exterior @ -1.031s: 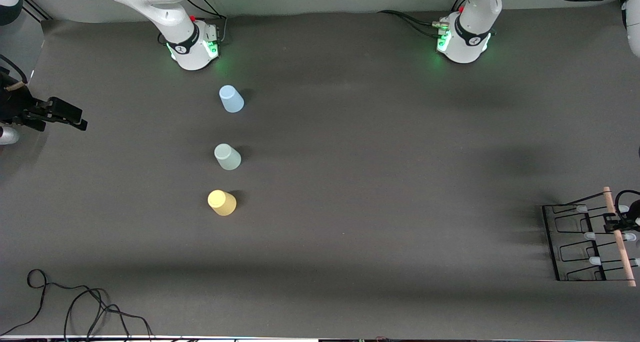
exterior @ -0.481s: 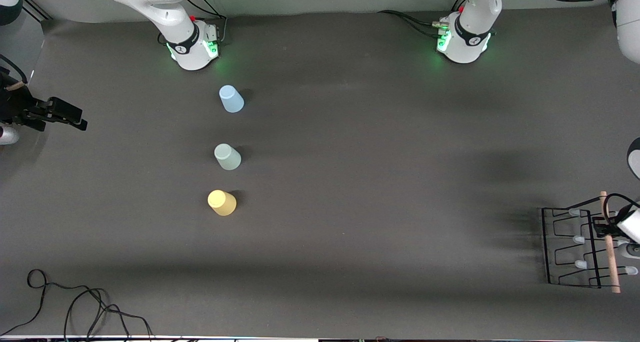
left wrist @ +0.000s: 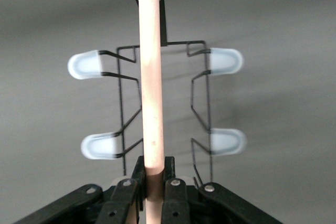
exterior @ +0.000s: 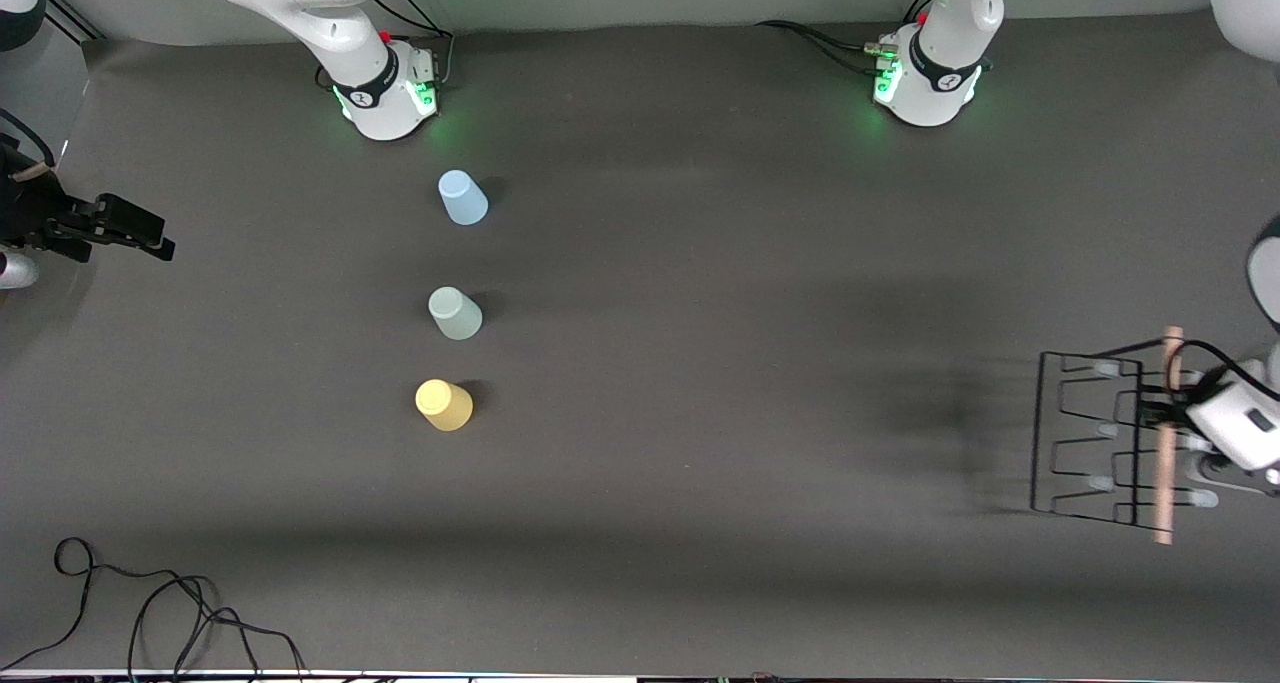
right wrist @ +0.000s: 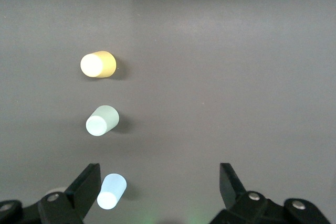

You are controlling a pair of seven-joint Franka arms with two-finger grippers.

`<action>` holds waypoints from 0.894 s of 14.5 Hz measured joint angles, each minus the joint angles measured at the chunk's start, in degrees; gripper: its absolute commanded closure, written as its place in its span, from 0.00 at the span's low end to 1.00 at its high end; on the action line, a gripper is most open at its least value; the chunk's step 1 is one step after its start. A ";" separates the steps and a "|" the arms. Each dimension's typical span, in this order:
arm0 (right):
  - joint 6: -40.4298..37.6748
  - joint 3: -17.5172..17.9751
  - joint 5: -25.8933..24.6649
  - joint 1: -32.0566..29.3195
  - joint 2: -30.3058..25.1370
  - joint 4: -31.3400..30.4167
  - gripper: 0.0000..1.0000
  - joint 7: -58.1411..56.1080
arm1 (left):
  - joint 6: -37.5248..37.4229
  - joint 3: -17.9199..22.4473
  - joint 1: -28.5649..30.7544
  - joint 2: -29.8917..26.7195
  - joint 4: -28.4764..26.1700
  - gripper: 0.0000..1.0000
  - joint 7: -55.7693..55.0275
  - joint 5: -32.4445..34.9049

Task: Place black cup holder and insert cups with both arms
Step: 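Grasp the rack's wooden handle with the left gripper and lift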

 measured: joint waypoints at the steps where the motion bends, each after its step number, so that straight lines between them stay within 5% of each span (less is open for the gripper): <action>1: 0.00 0.00 0.00 0.00 0.00 0.00 0.00 0.00 | 0.26 -0.08 -1.17 -1.69 -2.31 1.00 -1.60 -1.98; 5: -0.02 0.00 0.00 0.00 0.01 0.01 0.00 0.00 | 1.70 -0.53 -11.02 -6.74 -9.54 1.00 -16.22 -3.80; 13: -0.10 -0.01 0.00 0.00 0.02 0.02 0.00 0.00 | 8.46 -0.63 -32.09 -7.05 -15.08 1.00 -45.48 -3.81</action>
